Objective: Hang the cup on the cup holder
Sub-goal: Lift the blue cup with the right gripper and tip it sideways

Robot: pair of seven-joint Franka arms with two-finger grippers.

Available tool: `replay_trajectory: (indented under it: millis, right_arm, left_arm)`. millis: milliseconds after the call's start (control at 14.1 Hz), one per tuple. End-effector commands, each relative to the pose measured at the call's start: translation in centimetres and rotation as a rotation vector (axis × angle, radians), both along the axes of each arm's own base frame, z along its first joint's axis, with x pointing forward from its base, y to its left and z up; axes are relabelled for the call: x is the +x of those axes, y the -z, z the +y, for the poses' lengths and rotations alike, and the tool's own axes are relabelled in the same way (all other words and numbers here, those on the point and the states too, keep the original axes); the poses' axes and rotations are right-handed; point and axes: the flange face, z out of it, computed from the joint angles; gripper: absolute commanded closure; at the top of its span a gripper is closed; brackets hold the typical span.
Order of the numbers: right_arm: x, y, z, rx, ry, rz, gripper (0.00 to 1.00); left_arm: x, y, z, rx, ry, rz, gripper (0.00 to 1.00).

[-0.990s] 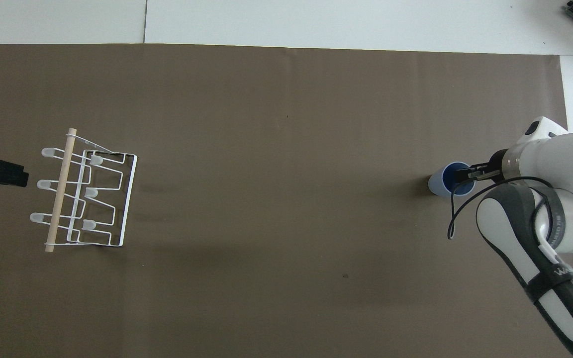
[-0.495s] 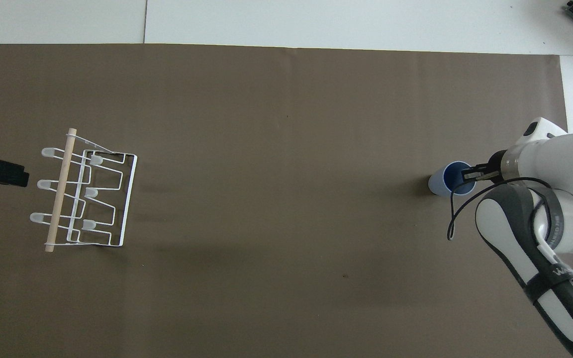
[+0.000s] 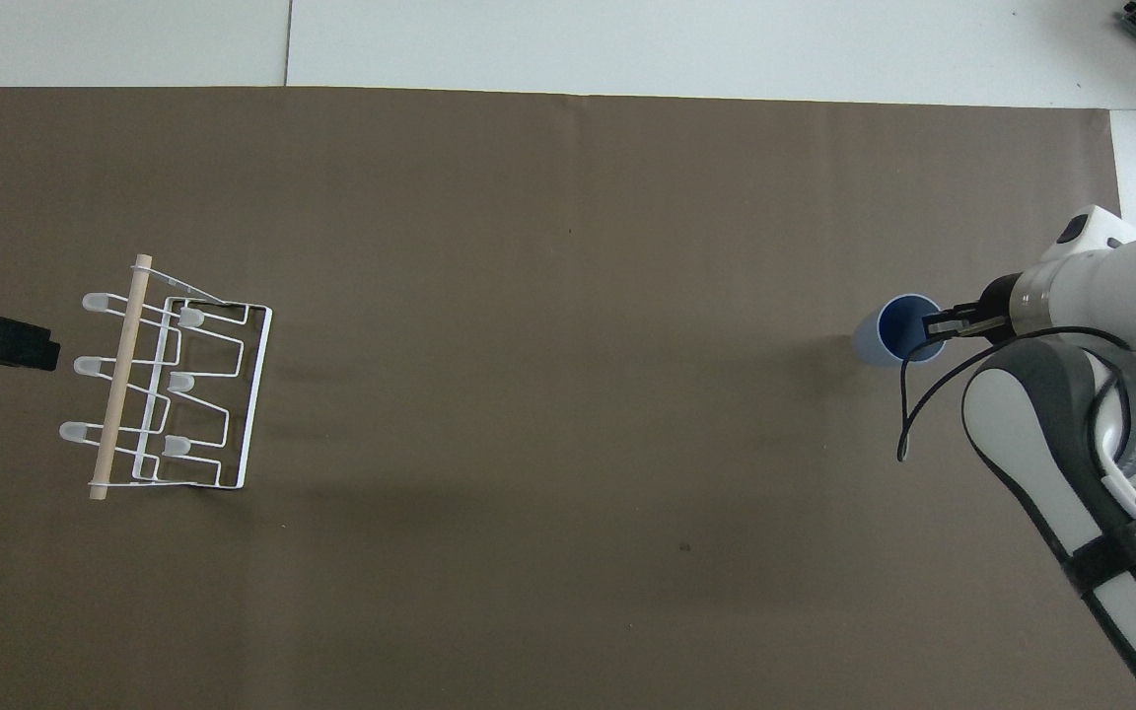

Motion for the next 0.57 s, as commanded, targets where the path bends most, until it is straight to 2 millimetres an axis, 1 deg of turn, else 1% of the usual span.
replay_trajectory:
  millis: [0, 212, 283, 354, 495]
  right_arm:
    - [1.1, -4.0, 0.9, 0.04, -0.03, -0.023, 1.0]
    - [1.2, -6.5, 2.3, 0.09, -0.03, -0.046, 1.0]
    - [1.4, -7.4, 2.8, 0.144, -0.016, -0.045, 1.0]
    - [1.5, -7.8, 3.2, 0.225, 0.014, -0.046, 1.0]
    - [1.6, -8.2, 4.0, 0.404, 0.08, -0.051, 1.0]
  left_arm:
    - [-0.7, -0.4, -0.6, 0.023, -0.004, -0.022, 0.0]
    - [-0.7, -0.4, -0.7, 0.023, -0.081, -0.023, 0.0]
    - [-0.7, -0.4, -0.7, 0.023, -0.082, -0.023, 0.0]
    - [-0.7, -0.3, -0.7, 0.023, -0.081, -0.021, 0.0]
    - [-0.7, -0.2, -0.3, 0.021, -0.082, -0.021, 0.0]
